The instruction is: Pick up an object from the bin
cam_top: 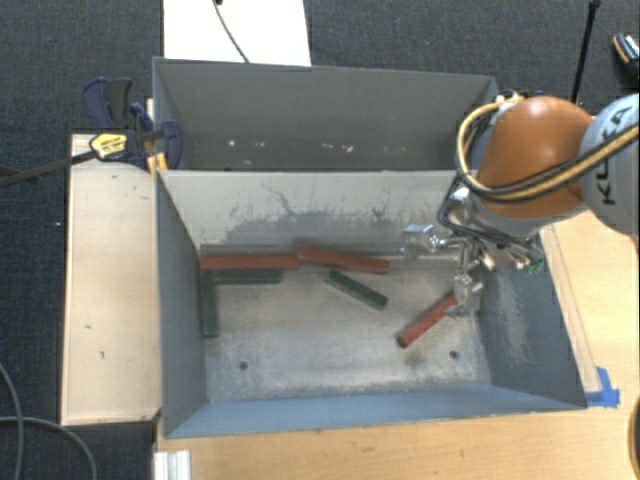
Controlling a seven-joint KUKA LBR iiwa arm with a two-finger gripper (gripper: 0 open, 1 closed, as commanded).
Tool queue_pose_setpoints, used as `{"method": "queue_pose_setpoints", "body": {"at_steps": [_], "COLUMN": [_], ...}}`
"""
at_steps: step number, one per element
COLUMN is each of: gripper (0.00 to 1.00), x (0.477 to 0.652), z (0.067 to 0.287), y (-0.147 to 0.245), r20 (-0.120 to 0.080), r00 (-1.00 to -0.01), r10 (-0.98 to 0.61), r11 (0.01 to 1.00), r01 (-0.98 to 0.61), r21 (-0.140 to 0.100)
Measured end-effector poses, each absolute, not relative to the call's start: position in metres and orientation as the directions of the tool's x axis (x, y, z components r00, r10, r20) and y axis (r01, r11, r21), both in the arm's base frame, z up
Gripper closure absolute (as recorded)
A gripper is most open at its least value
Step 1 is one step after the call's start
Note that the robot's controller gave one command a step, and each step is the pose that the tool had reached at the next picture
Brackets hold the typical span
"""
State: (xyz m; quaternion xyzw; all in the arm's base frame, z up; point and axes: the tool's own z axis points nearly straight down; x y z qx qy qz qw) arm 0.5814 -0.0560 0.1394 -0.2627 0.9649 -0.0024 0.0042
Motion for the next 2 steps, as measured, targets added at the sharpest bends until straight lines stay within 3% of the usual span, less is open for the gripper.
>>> {"method": "queue_pose_setpoints", "body": {"at_steps": [1, 2], "gripper": [0.0, 0.0], "x": [0.573, 0.578], "z": [0.143, 0.066], "y": [-0.07, -0.07], "r20": [-0.004, 0.001], "r00": [-0.757, -0.712], "r10": [-0.653, -0.702], "r11": [0.757, 0.712], "r01": [-0.653, -0.702], "r21": [-0.004, 0.005]}}
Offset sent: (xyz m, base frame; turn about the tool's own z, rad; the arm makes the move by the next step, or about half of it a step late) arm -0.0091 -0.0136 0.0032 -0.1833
